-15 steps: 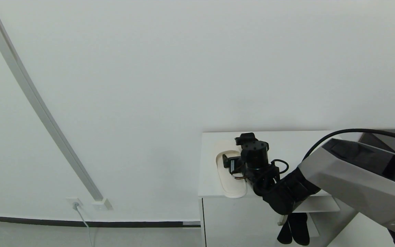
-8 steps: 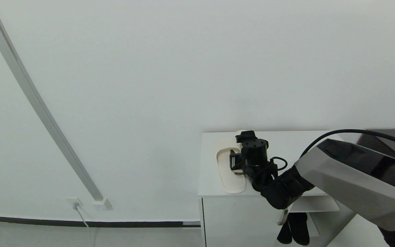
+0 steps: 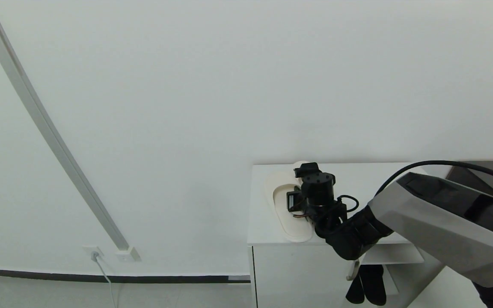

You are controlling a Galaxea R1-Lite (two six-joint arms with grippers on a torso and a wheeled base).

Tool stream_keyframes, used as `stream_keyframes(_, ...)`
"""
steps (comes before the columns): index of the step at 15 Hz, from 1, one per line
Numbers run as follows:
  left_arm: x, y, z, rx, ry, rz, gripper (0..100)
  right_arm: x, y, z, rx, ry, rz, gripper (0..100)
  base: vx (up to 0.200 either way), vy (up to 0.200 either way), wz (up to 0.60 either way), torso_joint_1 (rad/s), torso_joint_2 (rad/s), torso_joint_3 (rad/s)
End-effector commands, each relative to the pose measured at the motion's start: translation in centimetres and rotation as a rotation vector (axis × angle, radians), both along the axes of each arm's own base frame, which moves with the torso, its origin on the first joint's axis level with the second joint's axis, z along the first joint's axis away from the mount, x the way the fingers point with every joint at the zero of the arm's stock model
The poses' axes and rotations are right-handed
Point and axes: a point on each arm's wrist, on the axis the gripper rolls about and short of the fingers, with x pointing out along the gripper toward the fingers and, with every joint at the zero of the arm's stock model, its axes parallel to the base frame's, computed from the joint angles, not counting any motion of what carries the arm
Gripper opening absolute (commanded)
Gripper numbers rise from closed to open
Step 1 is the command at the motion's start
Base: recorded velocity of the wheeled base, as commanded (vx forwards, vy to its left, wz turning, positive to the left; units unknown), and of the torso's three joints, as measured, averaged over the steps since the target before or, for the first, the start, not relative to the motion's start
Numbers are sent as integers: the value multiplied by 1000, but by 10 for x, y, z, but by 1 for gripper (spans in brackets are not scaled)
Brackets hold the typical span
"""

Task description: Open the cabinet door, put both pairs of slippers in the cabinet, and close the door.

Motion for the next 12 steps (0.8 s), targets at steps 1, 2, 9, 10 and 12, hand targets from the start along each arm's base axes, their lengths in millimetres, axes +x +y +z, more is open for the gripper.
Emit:
stream_keyframes(1,0,0,0,0,-2,0,0,-15,-5,24,17,-19,24,0,0,0,0,0,0,0)
stream_keyframes(2,0,0,0,0,0,0,0,-28,-8,33,21,-15,63,0,0,0,0,0,0,0)
stream_keyframes(9,0,0,0,0,1,-1,0,-153,-48,107,75,-24,365,0,0,0,0,0,0,0)
stream_keyframes(10,0,0,0,0,1,0,0,-168,-56,111,81,-23,408,0,0,0,0,0,0,0)
stream_keyframes(12,0,0,0,0,1,0,0,-184,-70,112,88,-10,477,0,0,0,0,0,0,0)
